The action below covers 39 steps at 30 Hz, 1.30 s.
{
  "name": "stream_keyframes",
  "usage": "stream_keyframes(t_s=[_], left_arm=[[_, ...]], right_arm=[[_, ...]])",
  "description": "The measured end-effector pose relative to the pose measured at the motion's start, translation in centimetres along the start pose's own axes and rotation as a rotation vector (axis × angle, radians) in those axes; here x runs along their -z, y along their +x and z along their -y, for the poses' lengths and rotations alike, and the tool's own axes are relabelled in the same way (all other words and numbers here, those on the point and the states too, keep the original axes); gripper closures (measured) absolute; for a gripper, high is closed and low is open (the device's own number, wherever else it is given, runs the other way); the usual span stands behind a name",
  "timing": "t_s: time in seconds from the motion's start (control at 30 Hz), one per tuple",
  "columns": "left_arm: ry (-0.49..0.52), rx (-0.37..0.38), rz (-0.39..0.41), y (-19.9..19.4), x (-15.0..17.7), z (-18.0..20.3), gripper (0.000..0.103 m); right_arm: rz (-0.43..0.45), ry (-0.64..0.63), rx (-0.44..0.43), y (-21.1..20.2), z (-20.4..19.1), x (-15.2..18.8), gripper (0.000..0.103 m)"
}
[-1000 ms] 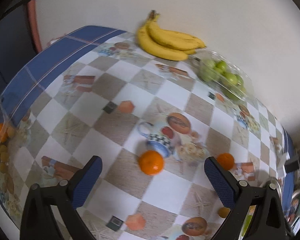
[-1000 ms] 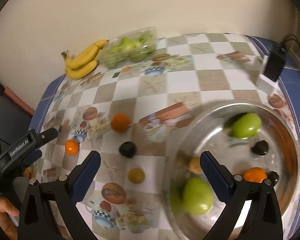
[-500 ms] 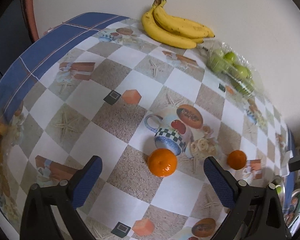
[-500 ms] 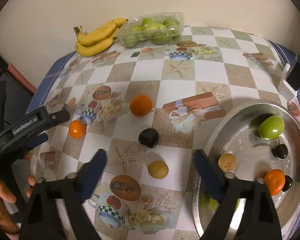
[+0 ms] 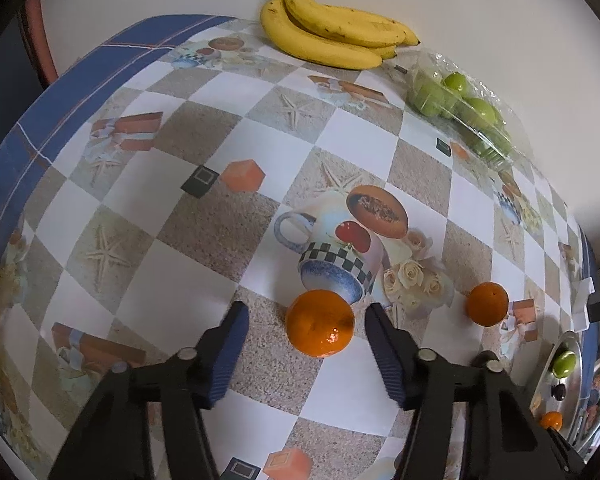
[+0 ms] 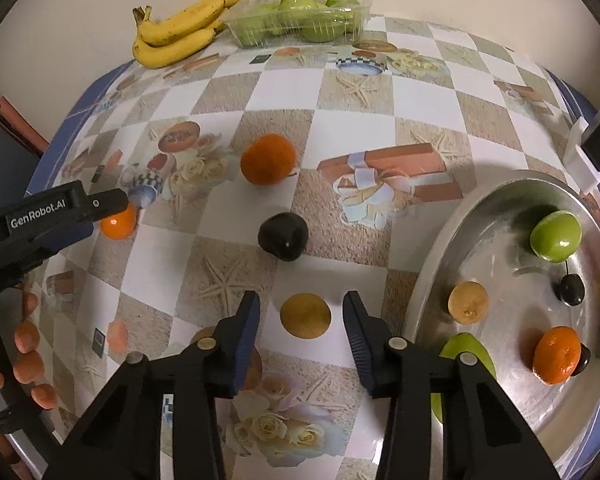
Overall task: Organize fruits
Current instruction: 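Close the right tool on a brown round fruit while the left tool closes on an orange, then carry the brown fruit in the right tool and orange in the left tool over the bowl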
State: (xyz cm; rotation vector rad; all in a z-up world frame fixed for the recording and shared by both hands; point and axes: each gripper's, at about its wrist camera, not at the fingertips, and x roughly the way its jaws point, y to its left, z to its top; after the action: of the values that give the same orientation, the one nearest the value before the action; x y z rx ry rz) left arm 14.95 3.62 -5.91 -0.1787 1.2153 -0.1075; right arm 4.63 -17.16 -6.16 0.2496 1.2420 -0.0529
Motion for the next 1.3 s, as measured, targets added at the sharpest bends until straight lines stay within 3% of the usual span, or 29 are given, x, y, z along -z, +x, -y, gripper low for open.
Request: stream_keyframes(t_s=[0.2,0.3,0.47,0.73,1.3], left_arm=[[-0.011,0.026,-0.017,0.6,0.0,0.1,0.058],[-0.007,0.035,-0.015,0.4,0.0,0.2,0.063],[-0.017,0.038,-0.011,0.1,-0.1,0.0,0.063],[-0.019,0.071,0.062,-2.8,-0.8,0.4,0.063],[0.086,0.110,0.109,-5.8,0.1,4.7,0.064]], right_arm=[[-0.014,-0.005,0.007,0.5,0.0,0.1,0.075],[-0.015,-0.002,0.006,0.5,0.1,0.1,0.075],[-0.003,0.009,-0.003,0.1,0.1,-0.1,0.075],[0.071,0.056,-0.028,-3.0,1.0,-0.7,0.075],[0.096,0.182,0.074,-5.5,6.0,-0.3,0.075]])
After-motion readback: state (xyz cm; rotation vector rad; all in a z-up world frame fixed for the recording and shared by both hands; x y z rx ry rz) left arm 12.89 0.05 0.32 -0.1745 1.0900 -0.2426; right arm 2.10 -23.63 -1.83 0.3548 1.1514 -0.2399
